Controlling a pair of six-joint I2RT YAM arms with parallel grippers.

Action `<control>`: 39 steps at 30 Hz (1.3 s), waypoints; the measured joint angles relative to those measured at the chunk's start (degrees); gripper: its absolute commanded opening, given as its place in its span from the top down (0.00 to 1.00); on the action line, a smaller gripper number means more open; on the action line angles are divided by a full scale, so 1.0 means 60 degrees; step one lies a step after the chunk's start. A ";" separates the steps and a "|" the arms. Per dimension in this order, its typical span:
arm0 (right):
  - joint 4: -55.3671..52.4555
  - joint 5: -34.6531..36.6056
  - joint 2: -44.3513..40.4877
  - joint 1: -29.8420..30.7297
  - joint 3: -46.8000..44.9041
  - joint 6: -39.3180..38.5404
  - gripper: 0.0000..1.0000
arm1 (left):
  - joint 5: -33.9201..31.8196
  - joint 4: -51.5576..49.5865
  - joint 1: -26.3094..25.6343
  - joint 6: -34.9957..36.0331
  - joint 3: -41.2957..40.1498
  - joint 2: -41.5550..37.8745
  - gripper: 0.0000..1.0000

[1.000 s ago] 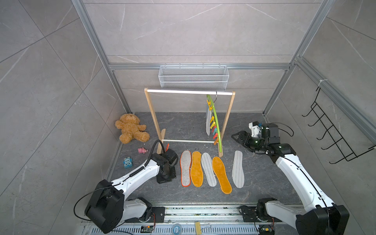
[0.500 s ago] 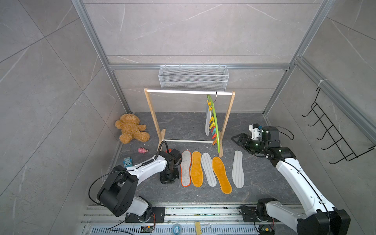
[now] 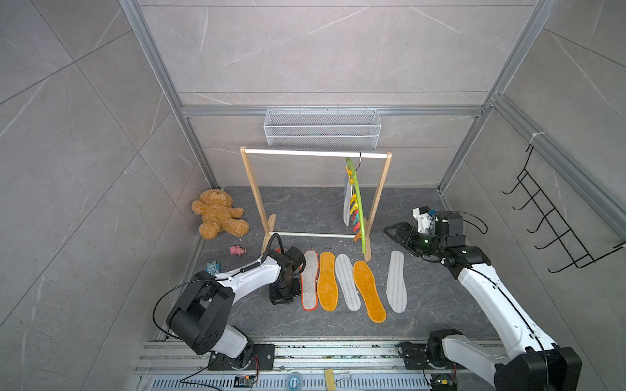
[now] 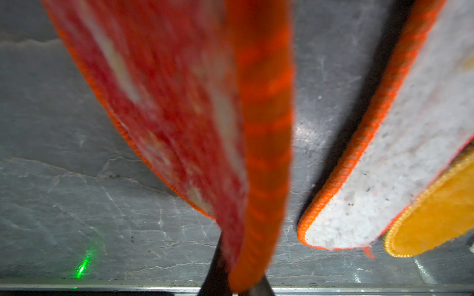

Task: Take the shoe insoles off the hanger
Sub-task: Place the insole at the center of the board.

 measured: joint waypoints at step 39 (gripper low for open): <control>-0.0004 0.0146 0.1126 -0.1147 0.1927 0.0696 0.06 | -0.3238 0.8593 -0.0240 0.3322 -0.0656 -0.3217 0.15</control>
